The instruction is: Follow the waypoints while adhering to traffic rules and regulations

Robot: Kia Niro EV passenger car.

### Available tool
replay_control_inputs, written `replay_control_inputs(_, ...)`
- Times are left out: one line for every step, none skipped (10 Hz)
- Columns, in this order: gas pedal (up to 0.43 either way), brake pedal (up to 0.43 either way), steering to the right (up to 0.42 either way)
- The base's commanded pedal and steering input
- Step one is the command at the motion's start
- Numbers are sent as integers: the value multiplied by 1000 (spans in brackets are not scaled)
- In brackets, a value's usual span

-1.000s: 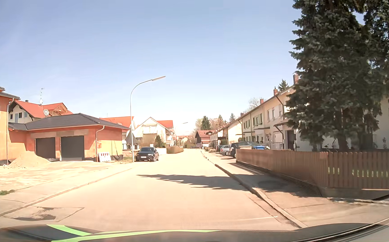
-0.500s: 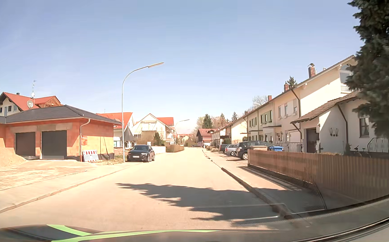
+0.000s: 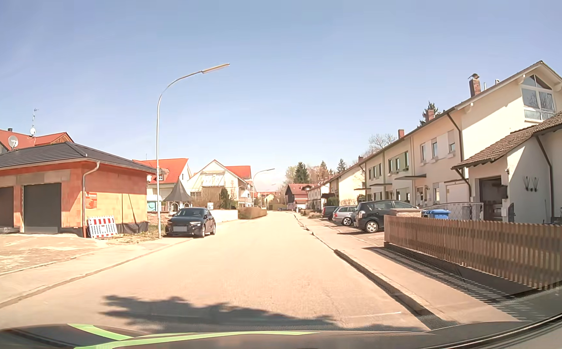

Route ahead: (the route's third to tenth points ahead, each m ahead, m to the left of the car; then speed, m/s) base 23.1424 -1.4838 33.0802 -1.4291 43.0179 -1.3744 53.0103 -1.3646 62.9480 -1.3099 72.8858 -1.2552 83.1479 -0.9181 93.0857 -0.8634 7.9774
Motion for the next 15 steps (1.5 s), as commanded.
replay_control_inputs(67,0,-4)
replay_control_inputs(79,0,-3)
replay_control_inputs(79,0,-3)
replay_control_inputs(79,0,-2)
replay_control_inputs(79,0,-1)
replay_control_inputs(79,0,-1)
replay_control_inputs(87,0,-1)
replay_control_inputs(87,0,-1)
replay_control_inputs(87,0,-1)
replay_control_inputs(87,0,-1)
replay_control_inputs(87,0,-1)
replay_control_inputs(87,0,-1)
replay_control_inputs(87,0,-1)
replay_control_inputs(87,0,-1)
replay_control_inputs(87,0,0)
